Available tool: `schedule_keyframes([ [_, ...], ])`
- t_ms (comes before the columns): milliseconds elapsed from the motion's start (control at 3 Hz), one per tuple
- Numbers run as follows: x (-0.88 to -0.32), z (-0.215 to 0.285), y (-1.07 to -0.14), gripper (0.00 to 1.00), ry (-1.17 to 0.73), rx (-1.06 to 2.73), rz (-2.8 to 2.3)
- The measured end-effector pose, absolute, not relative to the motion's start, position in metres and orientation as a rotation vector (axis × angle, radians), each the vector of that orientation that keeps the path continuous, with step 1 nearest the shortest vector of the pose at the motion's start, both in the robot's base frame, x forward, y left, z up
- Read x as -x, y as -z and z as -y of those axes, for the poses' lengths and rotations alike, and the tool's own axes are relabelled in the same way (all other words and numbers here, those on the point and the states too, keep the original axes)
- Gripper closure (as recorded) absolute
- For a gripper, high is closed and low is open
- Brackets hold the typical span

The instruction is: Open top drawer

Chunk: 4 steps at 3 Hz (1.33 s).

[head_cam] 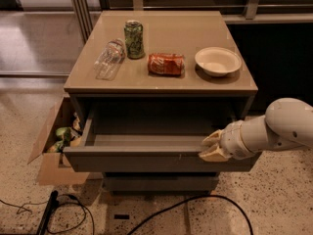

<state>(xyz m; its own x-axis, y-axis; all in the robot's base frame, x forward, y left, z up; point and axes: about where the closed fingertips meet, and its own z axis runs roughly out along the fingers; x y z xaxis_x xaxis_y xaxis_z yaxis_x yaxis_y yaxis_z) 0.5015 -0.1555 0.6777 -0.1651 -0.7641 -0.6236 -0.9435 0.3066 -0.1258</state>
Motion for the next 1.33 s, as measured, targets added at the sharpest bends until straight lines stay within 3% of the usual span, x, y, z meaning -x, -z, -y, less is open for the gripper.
schedule_keyframes([
  [1000, -0.5015, 0.1555, -0.6777, 0.17, -0.391, 1.51, -1.984],
  [1333, -0.5015, 0.1554, -0.6777, 0.26, -0.391, 1.51, -1.984],
])
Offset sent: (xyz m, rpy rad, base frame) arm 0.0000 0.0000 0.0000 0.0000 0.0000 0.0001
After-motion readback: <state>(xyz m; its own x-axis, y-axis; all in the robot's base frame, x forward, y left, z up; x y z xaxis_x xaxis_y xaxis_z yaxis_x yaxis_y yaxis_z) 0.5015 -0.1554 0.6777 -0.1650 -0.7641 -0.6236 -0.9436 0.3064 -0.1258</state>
